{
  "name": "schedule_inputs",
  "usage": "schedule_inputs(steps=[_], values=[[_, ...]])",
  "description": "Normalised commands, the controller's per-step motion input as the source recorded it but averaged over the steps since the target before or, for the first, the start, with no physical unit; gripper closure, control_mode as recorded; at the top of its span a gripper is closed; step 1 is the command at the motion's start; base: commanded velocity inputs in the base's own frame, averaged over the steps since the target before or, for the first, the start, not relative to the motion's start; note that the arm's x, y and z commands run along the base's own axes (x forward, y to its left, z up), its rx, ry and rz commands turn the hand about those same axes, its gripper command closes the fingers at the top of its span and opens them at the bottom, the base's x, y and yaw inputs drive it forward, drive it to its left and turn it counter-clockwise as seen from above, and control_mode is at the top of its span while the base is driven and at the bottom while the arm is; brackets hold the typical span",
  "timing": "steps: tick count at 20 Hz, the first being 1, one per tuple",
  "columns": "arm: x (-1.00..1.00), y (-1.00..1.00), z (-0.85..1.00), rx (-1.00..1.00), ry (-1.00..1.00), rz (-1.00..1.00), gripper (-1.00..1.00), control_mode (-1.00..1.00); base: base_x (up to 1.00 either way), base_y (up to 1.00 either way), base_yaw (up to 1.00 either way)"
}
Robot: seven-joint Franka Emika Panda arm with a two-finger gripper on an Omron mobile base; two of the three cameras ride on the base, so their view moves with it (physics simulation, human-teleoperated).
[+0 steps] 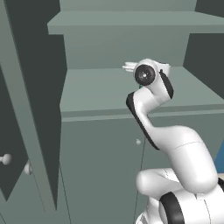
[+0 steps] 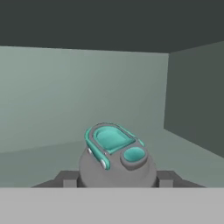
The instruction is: Sort all alcoholic drinks to one cabinet, and non-alcoholic drinks to the other.
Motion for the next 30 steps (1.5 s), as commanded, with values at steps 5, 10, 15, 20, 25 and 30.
schedule_inputs(steps=[5, 10, 15, 20, 25, 30], values=[[0.33, -0.07, -0.44, 0.00, -0.02, 0.01, 1.00, -1.00, 0.00, 0.00, 0.00], [0.37, -0.07, -0.45, 0.00, -0.03, 0.02, 1.00, -1.00, 0.00, 0.00, 0.00], [0.25, -0.03, -0.37, 0.00, -0.02, 0.02, 1.00, -1.00, 0.00, 0.00, 0.00], [0.16, 0.00, -0.22, 0.00, -0.01, 0.02, -1.00, -1.00, 0.00, 0.00, 0.00], [0.01, -0.01, -0.02, 0.01, -0.05, 0.00, -1.00, -1.00, 0.00, 0.00, 0.00], [0.00, 0.00, 0.00, 0.00, -0.03, 0.00, -1.00, -1.00, 0.00, 0.00, 0.00]])
